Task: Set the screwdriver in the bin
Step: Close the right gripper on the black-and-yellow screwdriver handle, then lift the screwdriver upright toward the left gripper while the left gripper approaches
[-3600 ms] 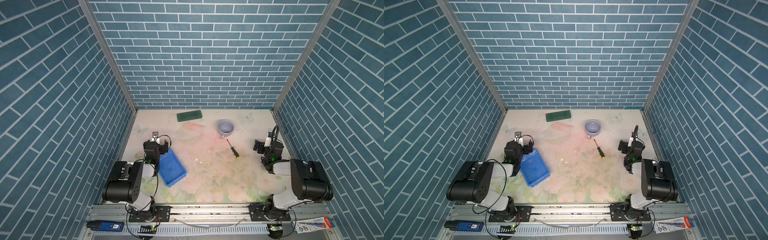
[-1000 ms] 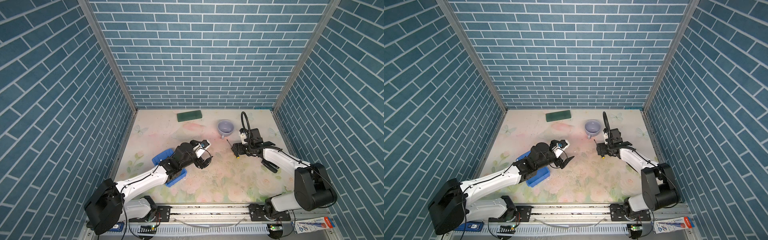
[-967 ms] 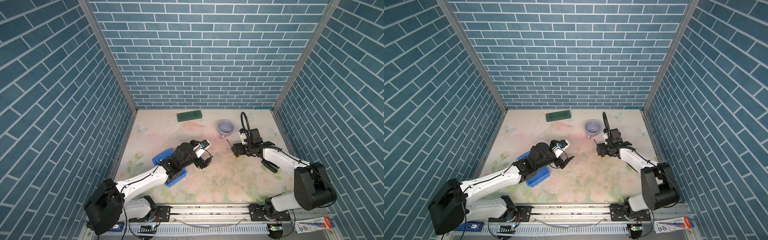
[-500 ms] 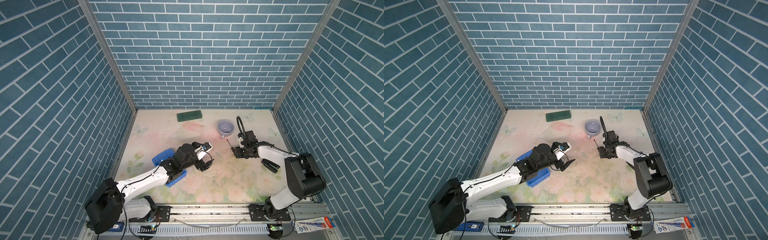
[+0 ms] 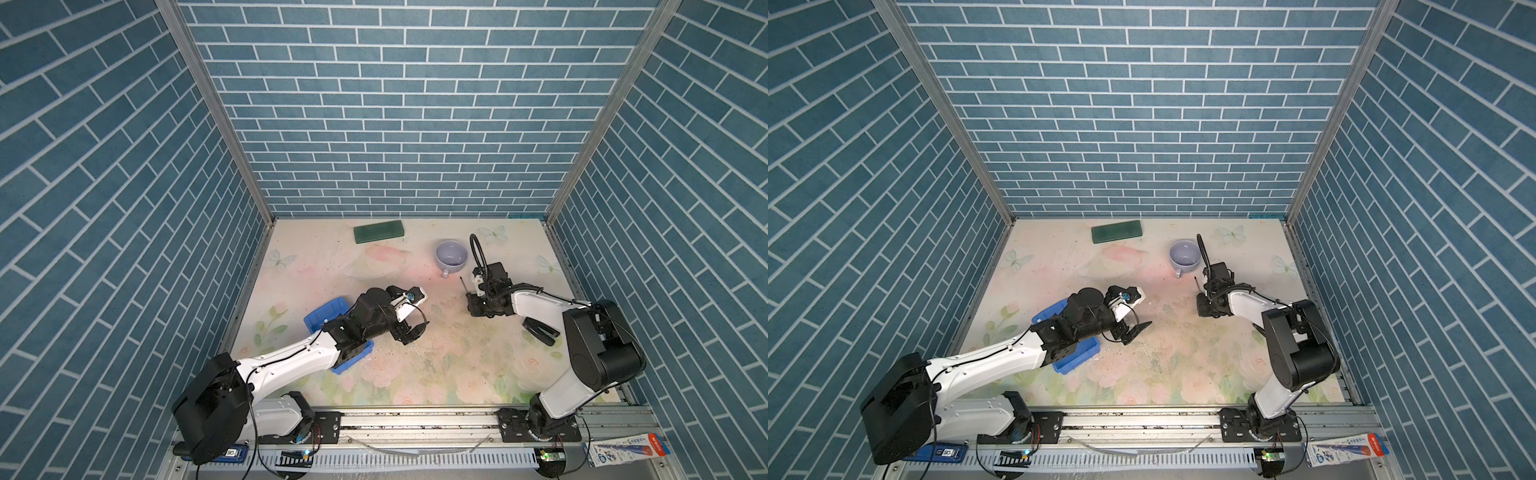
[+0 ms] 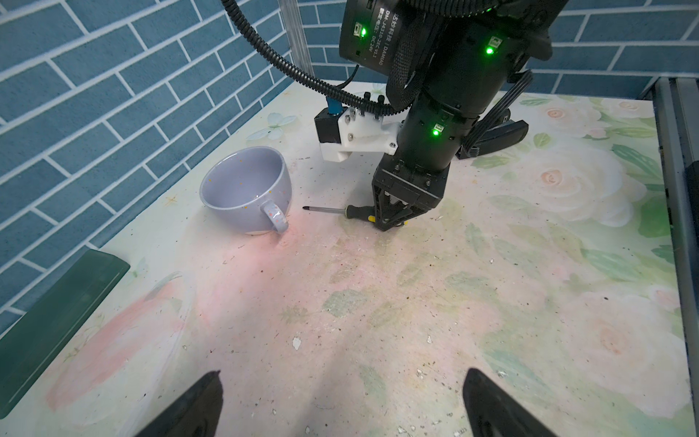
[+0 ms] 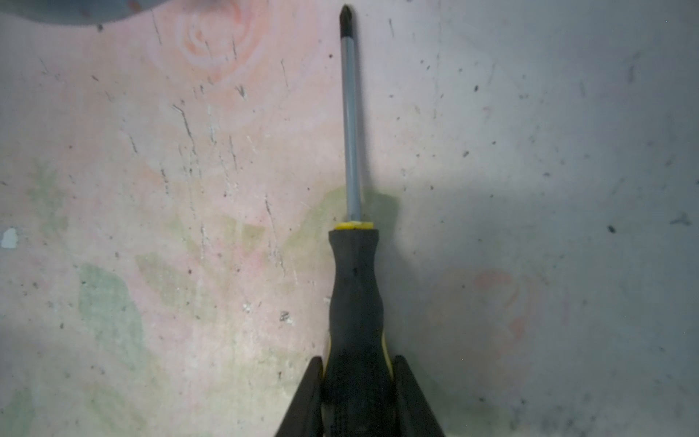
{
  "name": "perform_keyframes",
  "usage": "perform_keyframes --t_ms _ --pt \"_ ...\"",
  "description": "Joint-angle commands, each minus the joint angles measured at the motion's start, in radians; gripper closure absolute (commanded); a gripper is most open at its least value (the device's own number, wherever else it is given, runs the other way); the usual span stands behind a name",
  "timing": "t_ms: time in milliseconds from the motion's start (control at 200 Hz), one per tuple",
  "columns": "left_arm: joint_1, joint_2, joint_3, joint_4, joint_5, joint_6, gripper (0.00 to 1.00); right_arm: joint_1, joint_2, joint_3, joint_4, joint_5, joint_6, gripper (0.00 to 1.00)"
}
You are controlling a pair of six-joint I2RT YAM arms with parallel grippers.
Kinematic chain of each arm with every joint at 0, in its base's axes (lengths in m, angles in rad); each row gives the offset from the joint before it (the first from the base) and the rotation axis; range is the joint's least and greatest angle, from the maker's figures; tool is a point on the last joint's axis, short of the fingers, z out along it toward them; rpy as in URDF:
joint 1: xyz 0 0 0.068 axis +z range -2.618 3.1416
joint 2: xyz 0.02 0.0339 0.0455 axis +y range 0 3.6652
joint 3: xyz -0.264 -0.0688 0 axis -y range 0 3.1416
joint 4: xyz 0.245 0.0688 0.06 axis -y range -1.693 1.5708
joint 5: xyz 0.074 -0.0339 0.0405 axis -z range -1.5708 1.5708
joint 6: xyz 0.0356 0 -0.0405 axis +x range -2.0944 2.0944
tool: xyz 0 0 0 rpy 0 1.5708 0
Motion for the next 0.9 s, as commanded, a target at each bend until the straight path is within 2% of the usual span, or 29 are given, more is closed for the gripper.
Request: perform_keyframes --t_ms 0,260,435,605,720,895 --pt "-0.006 0.005 0.011 0.003 0.003 -0.013 0.0 0.0 -0.006 0.0 -0.021 0.009 0.019 0.79" --pt "-0.007 0.007 0.014 0.028 -0.015 -0.026 0.0 0.0 -0.081 -0.041 -0.047 0.033 0.022 0.82" --pt "-0.007 0.019 0.04 0.051 -0.077 -0.113 0.0 -0.001 -0.171 -0.064 -0.083 0.084 0.038 0.83" --pt "-0.007 0.041 0.096 0.033 -0.194 -0.29 0.0 -0.002 -0.29 -0.067 -0.133 0.128 0.052 0.83" --pt "-0.007 0.069 0.137 0.032 -0.229 -0.388 0.0 -0.002 -0.373 -0.049 -0.153 0.134 0.056 0.83" --pt "-0.006 0.099 0.163 0.107 -0.28 -0.554 0.0 -0.002 -0.454 -0.001 -0.135 0.033 0.043 0.84"
